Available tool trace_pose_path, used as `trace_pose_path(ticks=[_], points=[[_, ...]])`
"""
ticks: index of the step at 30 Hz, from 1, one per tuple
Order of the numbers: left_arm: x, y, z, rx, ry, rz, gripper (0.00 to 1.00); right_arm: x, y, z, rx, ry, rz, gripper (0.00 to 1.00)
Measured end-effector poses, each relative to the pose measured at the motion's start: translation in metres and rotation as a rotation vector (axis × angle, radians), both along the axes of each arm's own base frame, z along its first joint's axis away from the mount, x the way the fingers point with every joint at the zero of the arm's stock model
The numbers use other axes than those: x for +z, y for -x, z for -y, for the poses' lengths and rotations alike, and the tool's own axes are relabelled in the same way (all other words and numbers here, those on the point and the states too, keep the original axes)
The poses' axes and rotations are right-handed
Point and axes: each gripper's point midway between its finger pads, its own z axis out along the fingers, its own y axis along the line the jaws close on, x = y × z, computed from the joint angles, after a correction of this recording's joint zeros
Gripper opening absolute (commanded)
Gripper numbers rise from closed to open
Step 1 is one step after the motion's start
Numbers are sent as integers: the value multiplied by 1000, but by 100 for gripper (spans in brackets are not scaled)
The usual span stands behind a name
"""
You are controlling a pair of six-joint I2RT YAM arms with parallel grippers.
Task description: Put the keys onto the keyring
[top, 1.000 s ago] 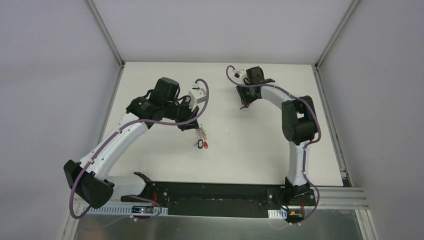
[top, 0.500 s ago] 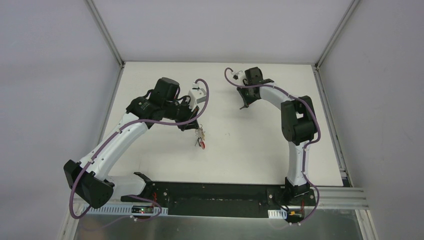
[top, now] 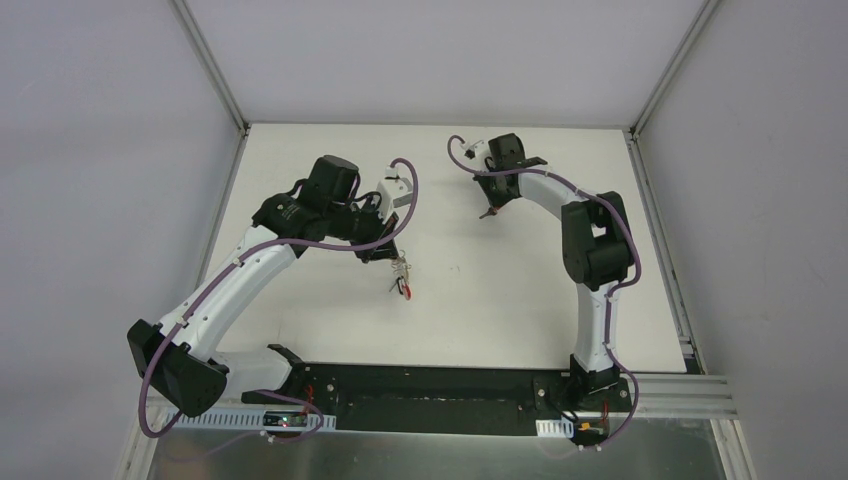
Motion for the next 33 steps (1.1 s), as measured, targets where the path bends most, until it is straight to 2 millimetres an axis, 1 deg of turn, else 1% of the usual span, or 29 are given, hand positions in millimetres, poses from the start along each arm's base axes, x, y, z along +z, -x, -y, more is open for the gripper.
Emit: trace_pose_path(ticks=[8,14,19,26,33], points=[[-2,2,-1,0,-9,-13,0,-6,0,0,2,6,-10,10],[-3,2,-1,0,-10,-16,0,-6,0,0,3,6,-9,7],[-5,2,-1,-1,-13,-20,0,-6,0,0,5,7,-9,7],[-6,2,-1,-1,-17,-27,0,-6,0,0,6,8,-9,12],[-6,2,-1,-3,-17,-28,0,-6,-2,4,-5,28,-1,13]])
